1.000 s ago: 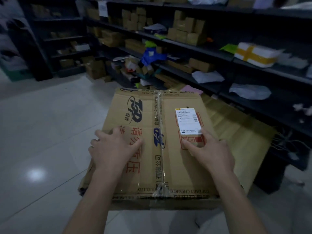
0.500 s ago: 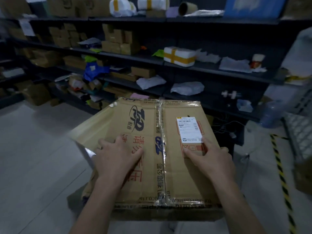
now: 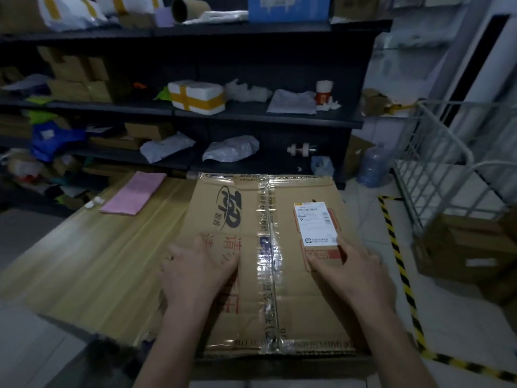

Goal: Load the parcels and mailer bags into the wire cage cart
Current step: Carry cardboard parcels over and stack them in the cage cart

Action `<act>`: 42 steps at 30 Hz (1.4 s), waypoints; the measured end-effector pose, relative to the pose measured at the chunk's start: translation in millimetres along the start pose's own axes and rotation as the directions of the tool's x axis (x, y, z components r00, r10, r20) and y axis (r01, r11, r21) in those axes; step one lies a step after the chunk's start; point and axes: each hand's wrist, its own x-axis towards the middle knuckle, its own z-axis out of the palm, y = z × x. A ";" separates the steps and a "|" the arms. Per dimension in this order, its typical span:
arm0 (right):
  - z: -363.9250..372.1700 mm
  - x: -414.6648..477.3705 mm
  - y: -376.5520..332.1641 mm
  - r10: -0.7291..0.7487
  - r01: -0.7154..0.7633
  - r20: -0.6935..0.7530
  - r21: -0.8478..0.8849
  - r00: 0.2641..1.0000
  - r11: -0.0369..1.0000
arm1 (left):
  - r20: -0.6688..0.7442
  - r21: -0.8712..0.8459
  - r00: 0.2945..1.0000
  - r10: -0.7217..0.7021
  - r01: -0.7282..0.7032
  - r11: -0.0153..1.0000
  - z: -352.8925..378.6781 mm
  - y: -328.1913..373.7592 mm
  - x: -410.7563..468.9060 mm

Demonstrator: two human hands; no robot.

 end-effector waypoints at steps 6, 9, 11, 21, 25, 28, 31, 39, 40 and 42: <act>-23.5 32.6 45.0 0.148 -0.147 -0.061 0.018 0.987 0.989 | 0.022 -0.033 0.989 0.144 -0.143 0.989 14.8 75.6 18.4; -36.3 47.0 63.4 0.216 -0.213 -0.089 0.044 0.972 0.976 | 0.017 -0.037 0.975 0.221 -0.220 0.975 20.0 118.3 28.9; -44.6 58.5 75.6 0.273 -0.266 -0.099 0.079 0.957 0.961 | 0.011 -0.037 0.960 0.278 -0.278 0.960 21.8 147.6 37.1; -70.6 127.9 109.8 0.452 -0.450 -0.184 0.053 0.873 0.892 | 0.055 -0.040 0.869 0.491 -0.490 0.871 51.5 260.8 94.7; -79.5 159.8 109.1 0.492 -0.487 -0.184 0.076 0.851 0.870 | 0.068 -0.055 0.843 0.533 -0.530 0.846 62.3 298.1 123.6; -83.5 181.4 108.1 0.517 -0.509 -0.186 0.094 0.835 0.856 | 0.076 -0.042 0.818 0.570 -0.569 0.822 67.6 323.8 145.0; -88.6 199.0 108.6 0.539 -0.529 -0.203 0.102 0.818 0.842 | 0.082 -0.054 0.789 0.609 -0.607 0.793 70.9 350.0 161.4; -109.5 230.3 135.6 0.647 -0.631 -0.224 0.150 0.728 0.761 | 0.141 -0.100 0.701 0.699 -0.693 0.714 78.9 418.6 172.8; -112.5 232.7 139.7 0.656 -0.638 -0.228 0.155 0.719 0.754 | 0.144 -0.100 0.691 0.709 -0.702 0.705 79.6 426.9 172.0; -117.6 238.2 149.8 0.671 -0.651 -0.240 0.168 0.702 0.741 | 0.149 -0.100 0.671 0.726 -0.720 0.686 81.9 445.0 170.2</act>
